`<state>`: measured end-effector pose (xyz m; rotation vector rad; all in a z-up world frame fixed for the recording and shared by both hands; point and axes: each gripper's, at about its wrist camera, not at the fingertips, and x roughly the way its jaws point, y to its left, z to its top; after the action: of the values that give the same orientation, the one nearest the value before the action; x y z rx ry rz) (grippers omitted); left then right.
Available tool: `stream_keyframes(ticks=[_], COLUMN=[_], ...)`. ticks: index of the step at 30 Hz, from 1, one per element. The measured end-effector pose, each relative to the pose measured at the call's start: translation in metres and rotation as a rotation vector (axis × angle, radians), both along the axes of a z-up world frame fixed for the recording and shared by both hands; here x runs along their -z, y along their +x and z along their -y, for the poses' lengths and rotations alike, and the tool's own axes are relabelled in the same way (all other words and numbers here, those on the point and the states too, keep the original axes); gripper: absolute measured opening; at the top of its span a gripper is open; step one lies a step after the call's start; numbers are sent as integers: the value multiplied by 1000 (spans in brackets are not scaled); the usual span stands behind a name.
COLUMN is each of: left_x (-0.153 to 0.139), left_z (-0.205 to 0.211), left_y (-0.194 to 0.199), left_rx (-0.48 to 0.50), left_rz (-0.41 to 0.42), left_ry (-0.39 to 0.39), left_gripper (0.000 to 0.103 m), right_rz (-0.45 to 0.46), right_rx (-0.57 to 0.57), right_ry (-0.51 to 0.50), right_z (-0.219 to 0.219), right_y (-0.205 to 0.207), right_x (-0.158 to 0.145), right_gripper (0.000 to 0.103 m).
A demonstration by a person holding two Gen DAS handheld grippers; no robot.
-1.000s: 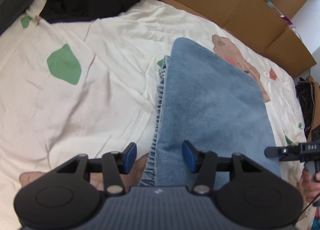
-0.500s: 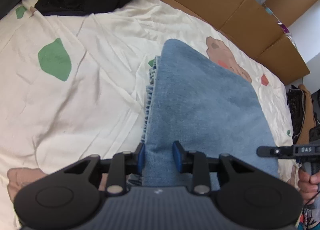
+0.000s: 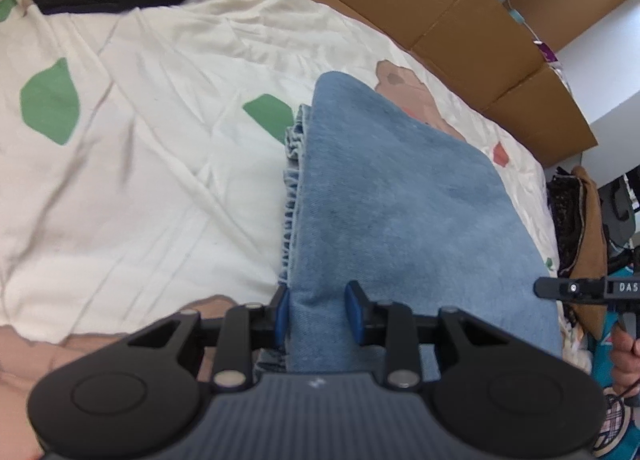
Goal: Fold clothes
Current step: 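Pinch the folded jeans edge with the right gripper while the left gripper approaches the stack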
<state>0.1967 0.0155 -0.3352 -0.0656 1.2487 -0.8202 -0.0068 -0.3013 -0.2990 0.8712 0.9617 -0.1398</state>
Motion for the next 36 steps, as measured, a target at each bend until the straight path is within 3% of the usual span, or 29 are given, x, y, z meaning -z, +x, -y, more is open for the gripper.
stream_keyframes(ticks=[1, 2, 5, 8, 14, 16, 17, 18, 28, 29, 33, 36], left_x=[0, 0, 0, 0, 1, 2, 3, 4, 7, 7, 6, 5], left_z=[2, 3, 7, 10, 10, 10, 10, 12, 16, 16, 17, 18], left_y=[0, -1, -2, -2, -1, 0, 1, 1, 0, -1, -3, -4], left_rx=[1, 2, 14, 23, 19, 16, 15, 13, 14, 12, 11, 6], left_rz=[-1, 2, -7, 7, 4, 4, 1, -1, -1, -3, 1, -1], left_ry=[-1, 0, -22, -13, -10, -9, -11, -11, -12, -14, -18, -22], left_gripper=[32, 32, 32, 32, 34, 38, 40, 41, 45, 45, 45, 45], right_rz=[-5, -7, 43, 28, -21, -33, -34, -36, -57, -56, -29, -18], right_rx=[3, 9, 33, 45, 87, 93, 91, 89, 18, 5, -25, -29], right_ry=[-10, -23, -39, -91, -23, -3, -2, 0, 55, 57, 18, -15], right_z=[3, 6, 20, 31, 38, 37, 35, 32, 16, 13, 3, 1], right_y=[-3, -6, -16, -21, -24, -23, -22, -20, 6, 8, 9, 9], right_x=[-4, -8, -26, -31, 1, 13, 18, 23, 60, 61, 52, 38], right_gripper=[11, 0, 0, 0, 3, 18, 36, 44, 44, 42, 19, 17])
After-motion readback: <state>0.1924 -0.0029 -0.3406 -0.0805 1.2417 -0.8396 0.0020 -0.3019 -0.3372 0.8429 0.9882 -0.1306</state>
